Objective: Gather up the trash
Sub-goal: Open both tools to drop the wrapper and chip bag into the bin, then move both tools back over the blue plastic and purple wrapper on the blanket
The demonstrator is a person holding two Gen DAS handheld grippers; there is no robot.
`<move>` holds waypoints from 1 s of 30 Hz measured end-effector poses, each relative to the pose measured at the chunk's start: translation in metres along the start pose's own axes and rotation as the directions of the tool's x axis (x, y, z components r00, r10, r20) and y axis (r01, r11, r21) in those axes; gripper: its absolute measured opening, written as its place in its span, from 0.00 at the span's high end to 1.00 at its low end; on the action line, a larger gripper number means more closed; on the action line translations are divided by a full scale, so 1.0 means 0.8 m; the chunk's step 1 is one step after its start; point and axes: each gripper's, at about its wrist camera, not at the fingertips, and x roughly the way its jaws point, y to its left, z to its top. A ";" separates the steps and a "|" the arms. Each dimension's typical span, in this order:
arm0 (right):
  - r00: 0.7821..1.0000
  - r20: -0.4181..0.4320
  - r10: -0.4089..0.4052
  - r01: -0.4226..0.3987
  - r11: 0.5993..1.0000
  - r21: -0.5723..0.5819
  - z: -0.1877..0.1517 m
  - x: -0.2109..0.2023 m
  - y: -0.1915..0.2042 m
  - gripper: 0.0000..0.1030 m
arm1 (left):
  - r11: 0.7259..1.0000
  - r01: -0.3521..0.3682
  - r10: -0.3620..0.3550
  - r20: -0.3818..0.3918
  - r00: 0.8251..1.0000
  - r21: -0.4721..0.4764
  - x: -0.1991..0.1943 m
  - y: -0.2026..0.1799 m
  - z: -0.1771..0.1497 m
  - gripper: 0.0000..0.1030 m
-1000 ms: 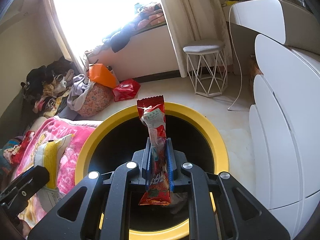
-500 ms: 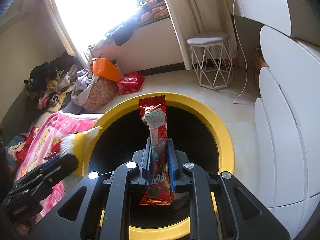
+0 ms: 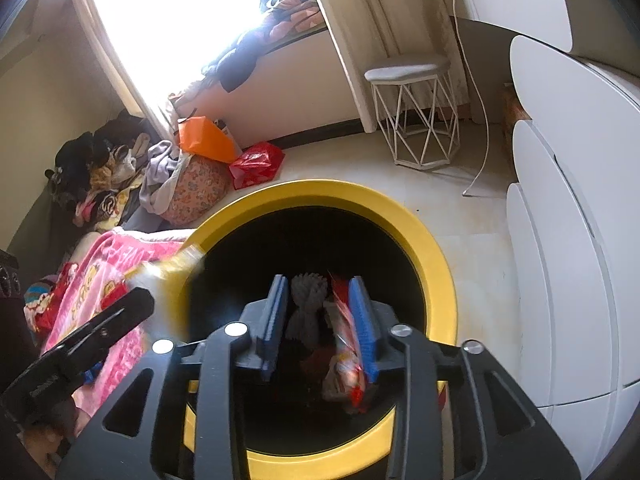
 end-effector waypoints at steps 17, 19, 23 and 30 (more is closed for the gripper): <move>0.996 0.081 -0.046 0.045 0.999 0.013 0.005 -0.028 -0.007 0.29 | 1.000 -0.024 0.026 0.094 0.995 -0.012 -0.047 -0.005 0.001 0.10; 0.995 0.089 -0.052 0.052 0.999 0.003 0.005 -0.030 -0.004 0.27 | 0.999 -0.030 0.032 0.106 0.994 -0.023 -0.053 -0.003 0.000 0.10; 0.994 0.100 -0.049 0.050 0.999 -0.008 0.005 -0.033 0.002 0.25 | 0.999 -0.041 0.045 0.129 0.991 -0.034 -0.066 0.002 -0.001 0.10; 0.993 0.115 -0.040 0.045 0.998 -0.048 0.006 -0.038 0.020 0.23 | 0.998 -0.046 0.053 0.162 0.985 -0.046 -0.090 0.014 -0.004 0.10</move>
